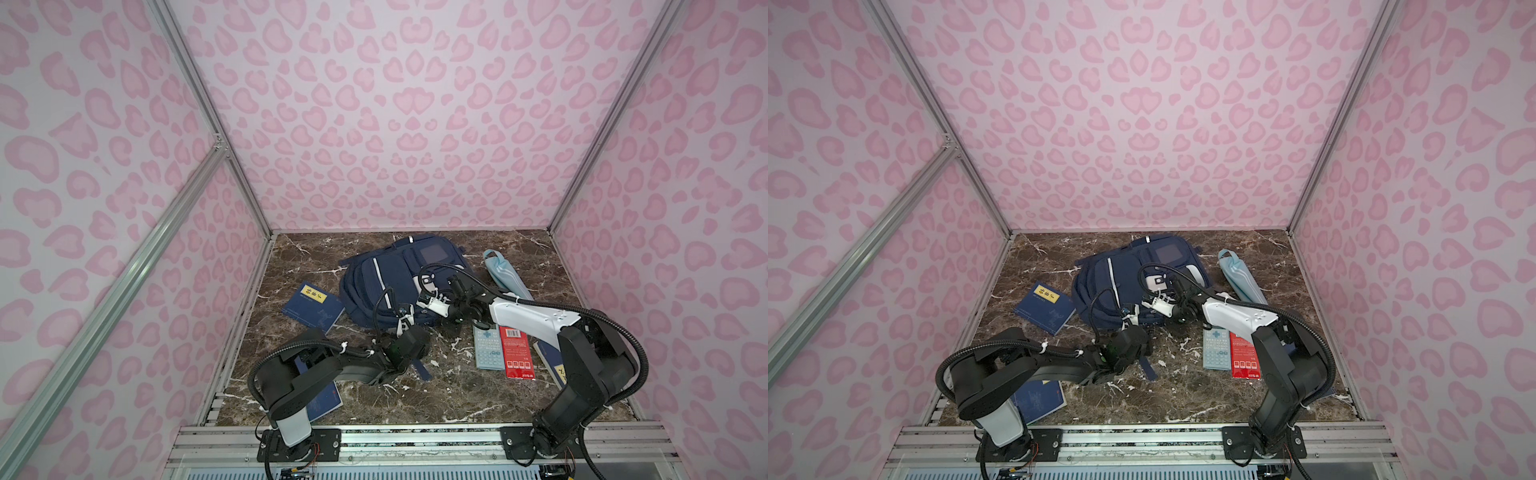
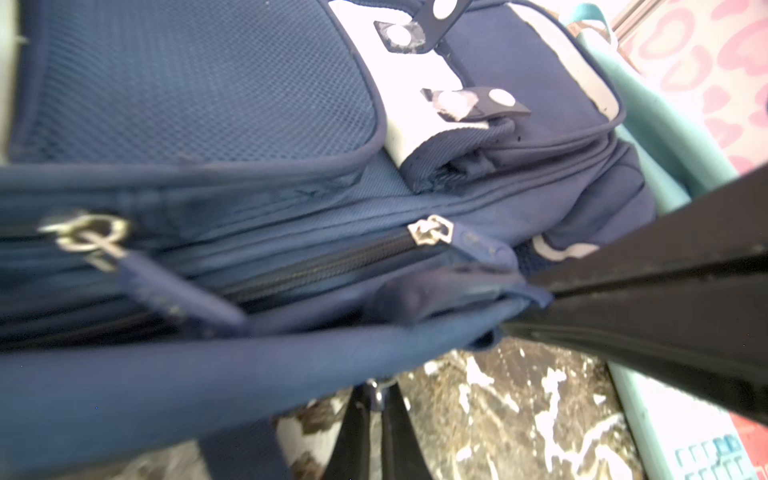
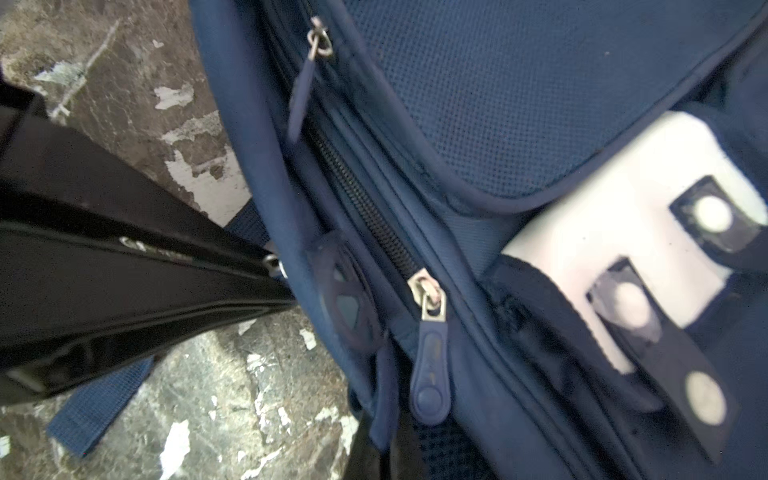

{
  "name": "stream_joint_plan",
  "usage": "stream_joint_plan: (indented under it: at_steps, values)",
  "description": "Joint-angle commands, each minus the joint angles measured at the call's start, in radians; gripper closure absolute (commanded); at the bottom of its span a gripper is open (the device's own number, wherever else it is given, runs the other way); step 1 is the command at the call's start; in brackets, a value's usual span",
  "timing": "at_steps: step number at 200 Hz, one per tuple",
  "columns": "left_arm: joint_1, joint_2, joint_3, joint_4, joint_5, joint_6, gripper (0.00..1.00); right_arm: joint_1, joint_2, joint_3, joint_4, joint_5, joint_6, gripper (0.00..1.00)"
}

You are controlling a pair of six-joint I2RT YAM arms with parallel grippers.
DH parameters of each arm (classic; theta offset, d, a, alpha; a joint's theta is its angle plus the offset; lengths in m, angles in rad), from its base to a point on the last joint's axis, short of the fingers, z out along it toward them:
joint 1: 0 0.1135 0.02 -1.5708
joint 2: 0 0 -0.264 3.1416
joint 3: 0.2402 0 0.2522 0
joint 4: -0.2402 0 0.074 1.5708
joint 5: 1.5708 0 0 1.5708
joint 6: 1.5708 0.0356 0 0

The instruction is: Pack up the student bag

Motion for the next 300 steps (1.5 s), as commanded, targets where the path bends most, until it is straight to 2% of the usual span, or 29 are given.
stream_joint_plan:
  at_steps: [1, 20, 55, 92, 117, 127, 156, 179, 201, 225, 237, 251, 263, 279, 300]
  values:
    - [0.004, -0.029, -0.015, -0.044, 0.014, 0.025, 0.97, -0.004, 0.005, 0.006, -0.018, 0.004, -0.007, 1.00]
    - [0.015, -0.056, -0.042, -0.043, 0.021, 0.044, 0.97, -0.010, -0.004, 0.003, -0.015, 0.001, -0.003, 1.00]
    - [0.046, -0.099, -0.073, -0.044, 0.100, 0.087, 0.97, -0.020, -0.006, 0.007, -0.024, 0.019, -0.009, 1.00]
    - [0.072, -0.156, -0.075, -0.103, 0.137, 0.196, 0.97, -0.044, -0.017, -0.005, -0.034, 0.048, -0.035, 1.00]
    - [0.121, -0.210, -0.096, -0.078, 0.308, 0.306, 0.97, -0.070, -0.030, -0.022, -0.021, 0.071, -0.060, 1.00]
    - [0.121, -0.223, -0.093, -0.079, 0.378, 0.344, 0.97, -0.060, -0.042, -0.020, -0.003, 0.057, -0.057, 0.91]
    - [0.121, -0.213, -0.076, -0.073, 0.501, 0.365, 0.97, 0.004, -0.167, -0.132, 0.201, -0.008, -0.040, 0.51]
    - [0.121, -0.207, -0.063, -0.068, 0.543, 0.358, 0.97, 0.043, -0.272, -0.274, 0.424, -0.055, -0.017, 0.44]
    - [0.123, -0.220, -0.042, -0.099, 0.544, 0.360, 0.97, 0.095, -0.286, -0.345, 0.530, -0.010, -0.081, 0.45]
    - [0.124, -0.250, -0.036, -0.106, 0.564, 0.352, 0.97, 0.113, -0.247, -0.334, 0.498, -0.026, -0.125, 0.51]
    - [0.125, -0.266, -0.038, -0.118, 0.554, 0.354, 0.97, 0.117, -0.227, -0.327, 0.479, -0.005, -0.134, 0.64]
    - [0.132, -0.288, -0.050, -0.130, 0.544, 0.354, 0.97, 0.114, -0.206, -0.318, 0.458, 0.014, -0.148, 0.86]
    - [0.145, -0.304, -0.066, -0.131, 0.544, 0.347, 0.97, 0.111, -0.196, -0.309, 0.435, 0.020, -0.158, 1.00]
    - [0.162, -0.331, -0.089, -0.145, 0.542, 0.343, 0.97, 0.110, -0.192, -0.309, 0.425, 0.032, -0.165, 1.00]
    - [0.176, -0.365, -0.086, -0.237, 0.456, 0.352, 0.97, 0.110, -0.194, -0.316, 0.421, 0.042, -0.172, 1.00]
